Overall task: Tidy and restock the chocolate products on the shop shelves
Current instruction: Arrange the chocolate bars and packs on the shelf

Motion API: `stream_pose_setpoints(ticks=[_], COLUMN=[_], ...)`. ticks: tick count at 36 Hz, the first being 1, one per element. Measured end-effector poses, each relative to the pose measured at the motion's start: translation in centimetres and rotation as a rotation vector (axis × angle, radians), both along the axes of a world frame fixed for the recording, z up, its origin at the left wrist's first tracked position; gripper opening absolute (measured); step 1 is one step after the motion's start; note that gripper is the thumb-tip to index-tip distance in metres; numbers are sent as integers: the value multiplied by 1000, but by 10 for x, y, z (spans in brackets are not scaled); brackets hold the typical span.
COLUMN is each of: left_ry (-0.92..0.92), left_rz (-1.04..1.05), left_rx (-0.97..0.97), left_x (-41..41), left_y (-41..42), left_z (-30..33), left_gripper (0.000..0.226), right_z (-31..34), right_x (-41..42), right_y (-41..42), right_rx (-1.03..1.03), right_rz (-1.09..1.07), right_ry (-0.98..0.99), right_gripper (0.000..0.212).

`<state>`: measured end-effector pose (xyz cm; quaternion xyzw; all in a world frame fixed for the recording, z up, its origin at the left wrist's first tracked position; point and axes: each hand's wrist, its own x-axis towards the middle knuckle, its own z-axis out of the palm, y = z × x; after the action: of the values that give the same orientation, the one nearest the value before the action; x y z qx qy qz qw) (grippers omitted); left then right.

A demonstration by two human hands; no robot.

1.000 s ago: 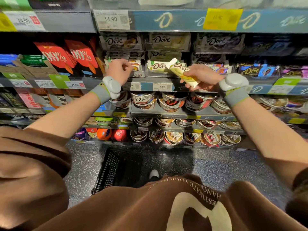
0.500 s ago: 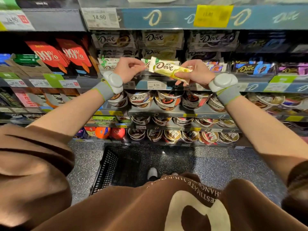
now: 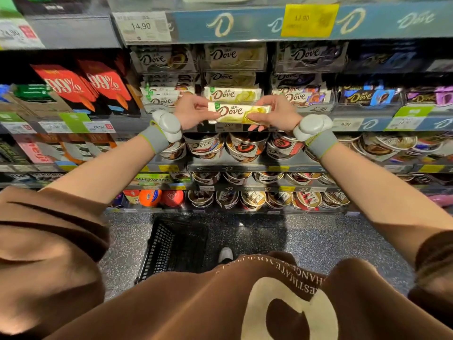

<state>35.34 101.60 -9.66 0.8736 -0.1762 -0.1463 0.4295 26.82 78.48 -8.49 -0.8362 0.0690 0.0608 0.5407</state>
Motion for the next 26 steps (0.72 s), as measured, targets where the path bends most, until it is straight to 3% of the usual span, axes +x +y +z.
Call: stream_pose_setpoints(ticks=[3,6,8,9,12,15,18,26], left_ry=[-34,-28,-80,-114,-222,-354,-424,-460], left_rz=[36,86,89,90,123,169,135,0], left_rx=[19,-15,-46,-61,-70,-10,57,266], left_x=[4,6,6,5,11,17,18,16], left_y=[0,-1,-3,-5,-7,-10,-13,-11], left_z=[-5,-4,1,5,15,24,30,11], left_gripper=[44,36,29,31,31,27,23,22], right_z=[-4,-7,-10,-7,-5,0,4,-7], right_x=[2,5,11,11,20,26,27,25], right_y=[-2,-10,-16,-16,-16,-15,-14,-11], right_rx=[33,46,-34,-29,-96,-260,-413,-658], right_rz=[8,-8,-69,-86,-140,-153,-125,-36], right_ry=[25,71,-3,-39,-156,-273,-355,-334], right_gripper=[38,6,38,44,35,7,12,21])
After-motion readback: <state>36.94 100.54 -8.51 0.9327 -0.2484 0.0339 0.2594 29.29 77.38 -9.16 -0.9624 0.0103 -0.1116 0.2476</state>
